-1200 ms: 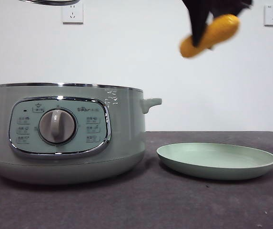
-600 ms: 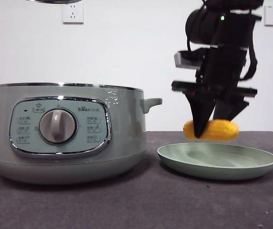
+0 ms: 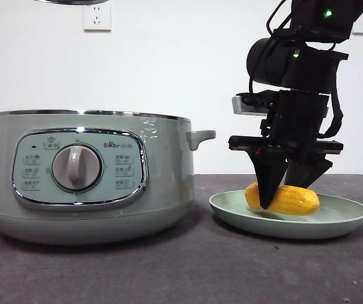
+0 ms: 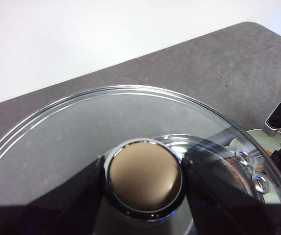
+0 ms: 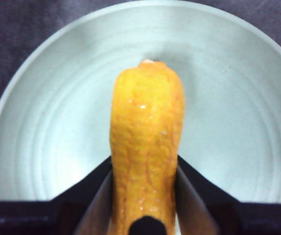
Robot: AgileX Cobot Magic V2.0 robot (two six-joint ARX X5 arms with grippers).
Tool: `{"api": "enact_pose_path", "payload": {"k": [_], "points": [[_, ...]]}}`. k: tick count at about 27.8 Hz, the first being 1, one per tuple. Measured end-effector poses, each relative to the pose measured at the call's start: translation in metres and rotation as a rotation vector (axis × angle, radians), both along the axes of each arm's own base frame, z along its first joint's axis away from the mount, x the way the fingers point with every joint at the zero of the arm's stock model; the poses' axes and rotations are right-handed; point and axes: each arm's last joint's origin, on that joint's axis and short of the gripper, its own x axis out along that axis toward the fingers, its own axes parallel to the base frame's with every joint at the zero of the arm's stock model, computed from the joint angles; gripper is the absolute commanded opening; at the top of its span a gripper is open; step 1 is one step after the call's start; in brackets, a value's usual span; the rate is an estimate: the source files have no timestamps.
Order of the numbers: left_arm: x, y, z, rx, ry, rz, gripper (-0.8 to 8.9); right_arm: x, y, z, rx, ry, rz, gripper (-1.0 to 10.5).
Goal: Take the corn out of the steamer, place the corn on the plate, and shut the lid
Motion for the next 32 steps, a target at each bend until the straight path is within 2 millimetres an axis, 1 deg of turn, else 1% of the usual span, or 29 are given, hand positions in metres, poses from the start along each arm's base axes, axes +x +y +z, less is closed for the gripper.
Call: {"api": "enact_pose_path", "payload": {"k": [2,5,8,9,16,18,21,25,27,32], "points": [[0.000,0.000,0.000,0.000,0.000,0.000,-0.08,0.000,0.000,-0.001,-0.001,0.003,-0.001,2.5],[0.000,0.000,0.000,0.000,0.000,0.000,-0.08,0.001,-0.001,-0.002,-0.003,0.006,-0.002,3.3],[0.000,0.000,0.000,0.000,0.001,0.000,-0.09,0.000,-0.001,-0.002,-0.004,0.009,-0.005,4.4],[0.000,0.000,0.000,0.000,0.001,0.000,-0.09,0.001,-0.002,-0.002,-0.005,0.012,-0.008,4.6],[0.000,0.000,0.000,-0.001,0.002,-0.003,-0.09,-0.002,-0.004,-0.002,-0.013,0.037,-0.021,4.6],[0.000,0.000,0.000,-0.005,0.004,-0.013,-0.09,-0.004,-0.005,0.003,-0.012,0.037,-0.021,4.6],[0.000,-0.001,-0.001,-0.012,0.007,-0.031,-0.09,-0.009,-0.007,0.020,0.013,-0.007,-0.029,4.6],[0.006,-0.004,-0.011,-0.027,0.005,-0.041,-0.09,-0.022,-0.013,0.058,0.073,-0.114,-0.044,4.6],[0.012,-0.006,-0.022,-0.036,0.015,-0.036,-0.09,-0.029,-0.017,0.075,0.099,-0.162,-0.047,4.6],[0.026,-0.012,-0.055,-0.053,0.059,-0.020,-0.09,-0.050,-0.026,0.107,0.139,-0.238,-0.050,4.6]]}}
